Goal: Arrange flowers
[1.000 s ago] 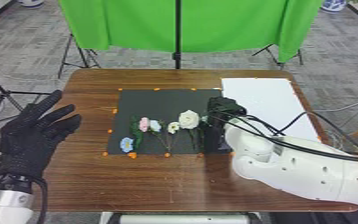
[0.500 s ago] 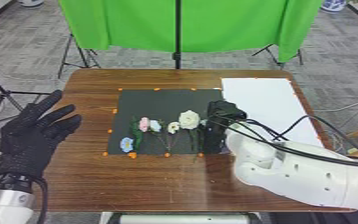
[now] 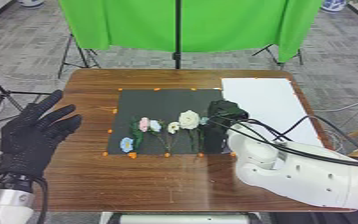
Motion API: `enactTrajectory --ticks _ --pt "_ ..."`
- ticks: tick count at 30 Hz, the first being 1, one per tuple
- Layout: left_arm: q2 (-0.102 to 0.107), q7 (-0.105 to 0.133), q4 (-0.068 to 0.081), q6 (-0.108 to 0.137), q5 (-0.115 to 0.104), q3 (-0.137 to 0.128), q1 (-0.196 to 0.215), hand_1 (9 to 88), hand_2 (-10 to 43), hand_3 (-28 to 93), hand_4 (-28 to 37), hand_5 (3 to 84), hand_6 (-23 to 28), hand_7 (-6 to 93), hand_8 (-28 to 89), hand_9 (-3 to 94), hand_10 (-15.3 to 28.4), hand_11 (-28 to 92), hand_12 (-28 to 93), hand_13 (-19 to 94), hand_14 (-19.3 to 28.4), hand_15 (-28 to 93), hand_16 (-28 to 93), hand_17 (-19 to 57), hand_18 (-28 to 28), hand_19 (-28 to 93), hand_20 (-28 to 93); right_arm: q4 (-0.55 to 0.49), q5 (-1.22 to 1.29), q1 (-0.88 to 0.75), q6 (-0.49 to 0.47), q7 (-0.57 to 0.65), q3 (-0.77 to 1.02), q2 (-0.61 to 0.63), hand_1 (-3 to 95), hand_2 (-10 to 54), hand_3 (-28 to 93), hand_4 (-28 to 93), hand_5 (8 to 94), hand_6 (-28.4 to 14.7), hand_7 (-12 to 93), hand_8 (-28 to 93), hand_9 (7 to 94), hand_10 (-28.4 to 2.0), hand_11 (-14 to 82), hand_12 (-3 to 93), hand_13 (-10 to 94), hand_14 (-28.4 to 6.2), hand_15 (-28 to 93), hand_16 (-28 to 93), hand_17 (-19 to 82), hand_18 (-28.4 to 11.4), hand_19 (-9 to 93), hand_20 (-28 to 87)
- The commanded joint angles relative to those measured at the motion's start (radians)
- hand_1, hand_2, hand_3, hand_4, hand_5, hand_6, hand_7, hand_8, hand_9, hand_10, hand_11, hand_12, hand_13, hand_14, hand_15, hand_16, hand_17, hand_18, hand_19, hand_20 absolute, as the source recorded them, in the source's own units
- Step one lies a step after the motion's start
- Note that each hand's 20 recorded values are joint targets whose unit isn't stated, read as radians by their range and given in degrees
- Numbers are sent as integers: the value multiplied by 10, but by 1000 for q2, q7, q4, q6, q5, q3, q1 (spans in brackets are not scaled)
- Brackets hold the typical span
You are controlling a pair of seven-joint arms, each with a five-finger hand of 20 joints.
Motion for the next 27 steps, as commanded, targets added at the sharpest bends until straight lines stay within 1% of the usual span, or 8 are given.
enactTrajectory --ticks 1,5,7,10,13,20,24,27 --pt "-9 -5 7 5 1 3 20 202 86 765 -278 339 86 139 -88 312 204 297 125 259 284 611 -121 -18 284 621 373 -28 -14 12 15 1 5 16 400 -95 789 -276 621 -5 167 -118 837 -92 232 213 868 -30 536 192 424 -176 932 9" --pt "-10 3 5 10 0 -3 30 203 86 765 -278 339 85 140 -88 313 203 302 125 259 284 613 -122 -18 284 622 372 -48 -11 13 16 -2 7 30 393 -95 794 -273 621 -7 164 -117 837 -96 239 207 868 -30 538 191 424 -178 932 10" --pt "-13 -2 7 10 1 -6 29 202 86 765 -278 339 85 142 -88 313 203 304 124 259 284 614 -122 -18 284 622 371 -53 -19 -3 7 -10 30 33 386 -95 799 -269 621 -8 163 -116 835 -101 247 196 868 -31 540 192 425 -180 932 11" --pt "-9 14 7 15 -3 -6 40 202 84 768 -277 339 85 142 -89 313 202 305 123 260 284 616 -123 -17 284 623 370 -69 -13 2 9 -6 29 45 383 -95 800 -265 621 -9 161 -116 833 -106 254 186 866 -33 542 192 425 -181 932 12" --pt "-8 16 10 18 -4 -9 42 202 84 768 -278 338 84 143 -90 313 202 306 121 260 284 617 -124 -17 284 624 369 -82 -12 -5 9 -5 48 58 382 -95 798 -261 619 -10 158 -115 830 -107 258 178 865 -35 544 192 423 -183 932 11" --pt "3 33 10 17 -2 -4 45 201 83 768 -281 338 83 144 -91 313 201 306 120 260 284 618 -125 -18 284 626 366 -157 -14 -106 29 -17 198 112 380 -95 793 -252 614 -15 152 -112 825 -112 261 171 861 -39 547 190 421 -189 932 5" --pt "5 43 12 19 -3 2 40 200 83 769 -282 337 83 145 -91 312 201 306 120 259 284 617 -126 -18 284 626 364 -226 11 -274 62 -36 403 149 377 -95 787 -250 616 -16 152 -112 825 -115 261 169 861 -40 549 187 421 -191 932 4" --pt "2 44 10 18 1 -7 49 199 84 765 -282 337 83 144 -91 311 202 303 119 257 284 615 -126 -19 284 625 363 -296 129 -518 94 -87 688 153 351 -85 783 -246 613 -20 150 -112 811 -124 257 168 846 -47 550 188 412 -193 924 -2"
